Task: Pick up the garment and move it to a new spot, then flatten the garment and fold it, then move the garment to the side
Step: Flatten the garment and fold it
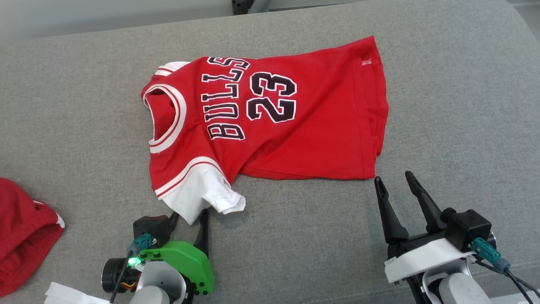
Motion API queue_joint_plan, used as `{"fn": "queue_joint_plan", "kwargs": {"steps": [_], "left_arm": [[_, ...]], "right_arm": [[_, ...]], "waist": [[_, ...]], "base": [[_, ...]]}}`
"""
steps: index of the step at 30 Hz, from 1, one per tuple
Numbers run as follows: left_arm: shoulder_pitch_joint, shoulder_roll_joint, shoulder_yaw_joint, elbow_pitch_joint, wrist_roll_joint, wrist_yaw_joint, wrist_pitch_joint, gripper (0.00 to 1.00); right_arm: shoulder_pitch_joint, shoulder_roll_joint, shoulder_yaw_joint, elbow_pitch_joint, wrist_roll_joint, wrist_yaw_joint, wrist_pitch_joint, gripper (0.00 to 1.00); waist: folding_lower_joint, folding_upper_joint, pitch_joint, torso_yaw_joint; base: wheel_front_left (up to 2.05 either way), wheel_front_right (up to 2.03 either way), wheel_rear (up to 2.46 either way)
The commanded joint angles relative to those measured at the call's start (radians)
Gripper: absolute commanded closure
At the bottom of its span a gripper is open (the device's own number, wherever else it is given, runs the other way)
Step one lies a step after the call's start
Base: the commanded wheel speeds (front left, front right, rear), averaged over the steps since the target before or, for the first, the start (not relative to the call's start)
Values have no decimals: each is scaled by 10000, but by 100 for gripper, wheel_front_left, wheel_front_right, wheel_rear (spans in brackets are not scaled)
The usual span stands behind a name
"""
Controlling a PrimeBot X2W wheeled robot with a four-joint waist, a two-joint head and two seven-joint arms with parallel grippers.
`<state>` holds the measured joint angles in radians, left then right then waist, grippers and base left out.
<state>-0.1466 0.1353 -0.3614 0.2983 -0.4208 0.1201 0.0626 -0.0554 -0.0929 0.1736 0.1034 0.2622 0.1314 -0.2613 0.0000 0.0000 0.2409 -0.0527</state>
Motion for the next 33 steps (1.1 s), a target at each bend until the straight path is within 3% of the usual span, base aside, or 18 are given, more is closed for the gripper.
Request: {"fn": "queue_joint_plan", "kwargs": {"steps": [1,2,10,15,16,20,23,24,25,26,33], "left_arm": [[-198,2,24,157,45,-54,-177,63],[-239,25,15,259,49,-89,-235,100],[-101,517,322,-11,-16,-180,-712,100],[180,1601,520,-919,374,-45,-366,100],[169,2116,601,-1282,620,21,-92,100],[-217,2795,717,-2001,1029,190,365,100],[-689,2908,535,-2259,1375,196,491,100],[-895,2819,428,-2229,1486,160,440,78],[-1121,2765,335,-2090,1673,239,354,7],[-1416,2769,201,-1967,1991,355,156,0],[-1850,2073,-392,-1476,2741,822,-1154,0]], "right_arm": [[-14,-18,-18,-11,77,-14,-27,0],[2,-16,-19,-15,83,-14,-27,0],[146,-41,-160,18,88,-14,-27,0],[218,-66,-187,104,114,-14,-27,0],[174,-74,-96,147,119,-14,-27,0],[21,-100,32,203,117,-14,-27,0],[-95,-123,128,220,167,-14,-27,0],[-106,-137,137,234,186,-14,-27,0],[-111,-134,143,248,190,-14,-27,0],[-116,-132,174,258,184,-14,-27,0],[-93,-34,183,319,252,-14,-27,0]], "waist": [[0,0,5,-51],[0,0,2,-65],[0,0,-44,106],[0,0,-74,413],[0,0,-73,484],[0,0,-22,508],[0,0,65,419],[0,0,95,389],[0,0,124,357],[0,0,146,311],[0,0,175,-77]], "base": [[0,0,0],[0,0,0],[0,0,0],[0,0,0],[0,0,0],[0,0,0],[0,0,0],[0,0,0],[0,0,0],[0,0,0],[0,0,0]]}}
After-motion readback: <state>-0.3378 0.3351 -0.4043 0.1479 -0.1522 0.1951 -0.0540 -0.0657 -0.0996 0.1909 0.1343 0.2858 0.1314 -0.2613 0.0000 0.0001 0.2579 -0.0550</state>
